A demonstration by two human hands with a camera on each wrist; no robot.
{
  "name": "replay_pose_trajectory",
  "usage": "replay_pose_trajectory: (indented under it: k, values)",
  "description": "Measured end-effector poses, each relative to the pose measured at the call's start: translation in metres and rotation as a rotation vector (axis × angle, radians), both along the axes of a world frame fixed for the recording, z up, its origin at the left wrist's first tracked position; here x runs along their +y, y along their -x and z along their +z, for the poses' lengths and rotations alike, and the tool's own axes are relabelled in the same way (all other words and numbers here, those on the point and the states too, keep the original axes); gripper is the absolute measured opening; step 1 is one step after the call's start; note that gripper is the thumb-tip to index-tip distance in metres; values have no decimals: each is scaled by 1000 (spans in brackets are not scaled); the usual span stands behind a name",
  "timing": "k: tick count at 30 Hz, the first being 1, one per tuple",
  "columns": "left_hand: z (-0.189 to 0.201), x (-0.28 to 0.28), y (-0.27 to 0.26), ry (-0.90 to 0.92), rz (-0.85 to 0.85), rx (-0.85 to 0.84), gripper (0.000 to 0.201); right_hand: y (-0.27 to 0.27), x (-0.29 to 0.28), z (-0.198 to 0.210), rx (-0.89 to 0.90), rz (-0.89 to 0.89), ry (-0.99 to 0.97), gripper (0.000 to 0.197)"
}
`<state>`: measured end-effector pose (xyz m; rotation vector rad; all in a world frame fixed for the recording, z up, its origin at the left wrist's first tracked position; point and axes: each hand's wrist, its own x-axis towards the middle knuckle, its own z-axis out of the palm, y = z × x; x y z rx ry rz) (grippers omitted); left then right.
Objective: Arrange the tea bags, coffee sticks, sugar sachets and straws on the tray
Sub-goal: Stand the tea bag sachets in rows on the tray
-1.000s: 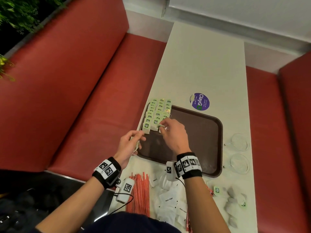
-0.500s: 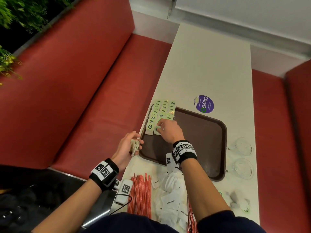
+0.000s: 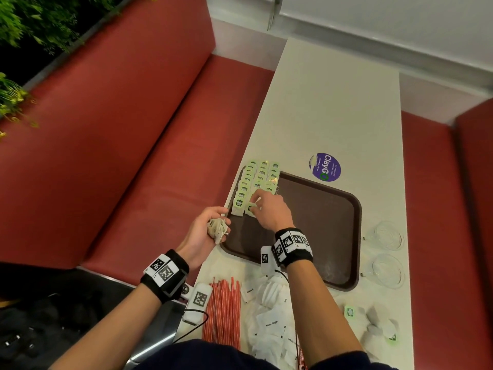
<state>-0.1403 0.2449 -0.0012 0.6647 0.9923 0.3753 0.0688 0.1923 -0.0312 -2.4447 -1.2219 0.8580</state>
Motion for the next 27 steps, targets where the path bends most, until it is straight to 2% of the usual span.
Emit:
replay_pose_trajectory:
  k: [5, 12, 14, 17, 19, 21, 23, 25, 27]
  values:
    - [0, -1, 1, 5, 9, -6, 40, 1, 3, 0, 27, 20, 55, 13]
    - [10, 0, 1, -30, 1, -27, 71, 2, 9, -10, -132, 19, -8, 18]
    - [11, -1, 1, -48, -20, -16, 70, 3, 6, -14, -174, -5, -57, 22]
    - [12, -3, 1, -99, -62, -1, 54, 6, 0, -13, -181, -88, -147, 37]
    - [12, -4, 0, -138, -79, 14, 46, 11, -5, -2, -64, -166, -254, 31]
    - [12, -7, -1, -166, -93, 31, 46, 22, -14, 16, 128, -236, -344, 23]
    - [14, -10, -2, -192, -107, 36, 46, 37, -28, 37, 318, -289, -391, 27]
    - [17, -13, -3, -194, -109, 21, 46, 52, -47, 53, 488, -298, -416, 29]
    - [20, -16, -3, -202, -112, 8, 47, 62, -65, 65, 619, -261, -448, 16]
